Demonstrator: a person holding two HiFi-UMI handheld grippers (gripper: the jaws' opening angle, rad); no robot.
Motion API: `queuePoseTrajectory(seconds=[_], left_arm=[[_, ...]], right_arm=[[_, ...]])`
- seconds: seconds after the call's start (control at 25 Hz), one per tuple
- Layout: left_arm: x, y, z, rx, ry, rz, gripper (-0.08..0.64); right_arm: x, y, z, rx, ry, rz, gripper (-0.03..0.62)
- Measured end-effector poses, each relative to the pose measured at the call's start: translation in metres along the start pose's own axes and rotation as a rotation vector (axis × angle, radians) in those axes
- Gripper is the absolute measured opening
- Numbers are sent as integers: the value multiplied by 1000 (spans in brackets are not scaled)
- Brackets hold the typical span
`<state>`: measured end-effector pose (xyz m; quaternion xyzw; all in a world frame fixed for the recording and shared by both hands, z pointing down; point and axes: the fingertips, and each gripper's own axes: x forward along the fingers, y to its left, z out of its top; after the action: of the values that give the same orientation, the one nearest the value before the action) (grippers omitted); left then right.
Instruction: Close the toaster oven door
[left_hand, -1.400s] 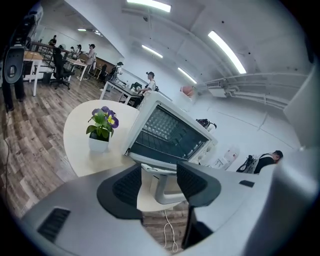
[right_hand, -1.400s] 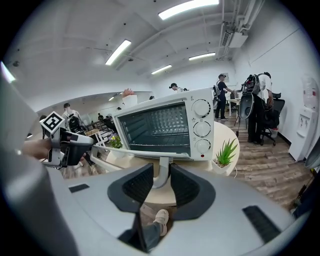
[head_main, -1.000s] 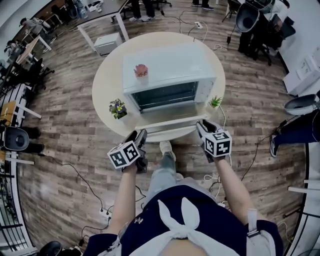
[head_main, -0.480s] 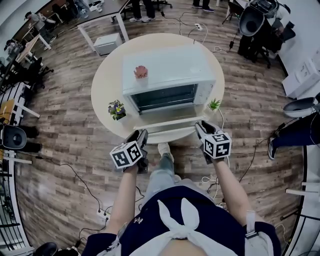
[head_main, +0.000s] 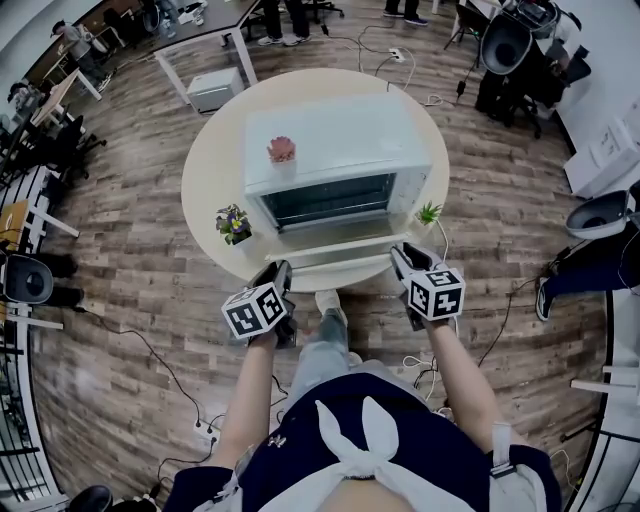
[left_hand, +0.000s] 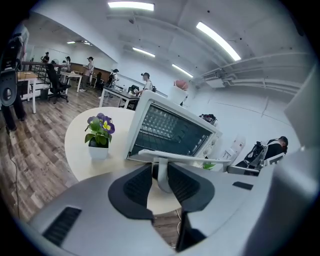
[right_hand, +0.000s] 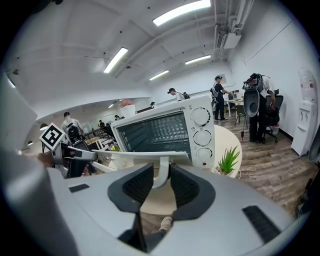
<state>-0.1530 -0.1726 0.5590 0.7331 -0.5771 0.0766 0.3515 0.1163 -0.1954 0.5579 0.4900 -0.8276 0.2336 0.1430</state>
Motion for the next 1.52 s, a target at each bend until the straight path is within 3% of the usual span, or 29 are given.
queuePoseTrajectory(seconds=[0.44, 1.24, 1.52], left_arm=[[3, -2, 0, 56, 10, -4, 112], [7, -7, 17, 59, -8, 24, 112], [9, -8, 26, 47, -26, 2, 112]], right_arm=[[1, -1, 1, 16, -6, 12, 112], [2, 0, 19, 14, -55, 44, 114], [4, -1, 28, 20, -81, 49, 114]])
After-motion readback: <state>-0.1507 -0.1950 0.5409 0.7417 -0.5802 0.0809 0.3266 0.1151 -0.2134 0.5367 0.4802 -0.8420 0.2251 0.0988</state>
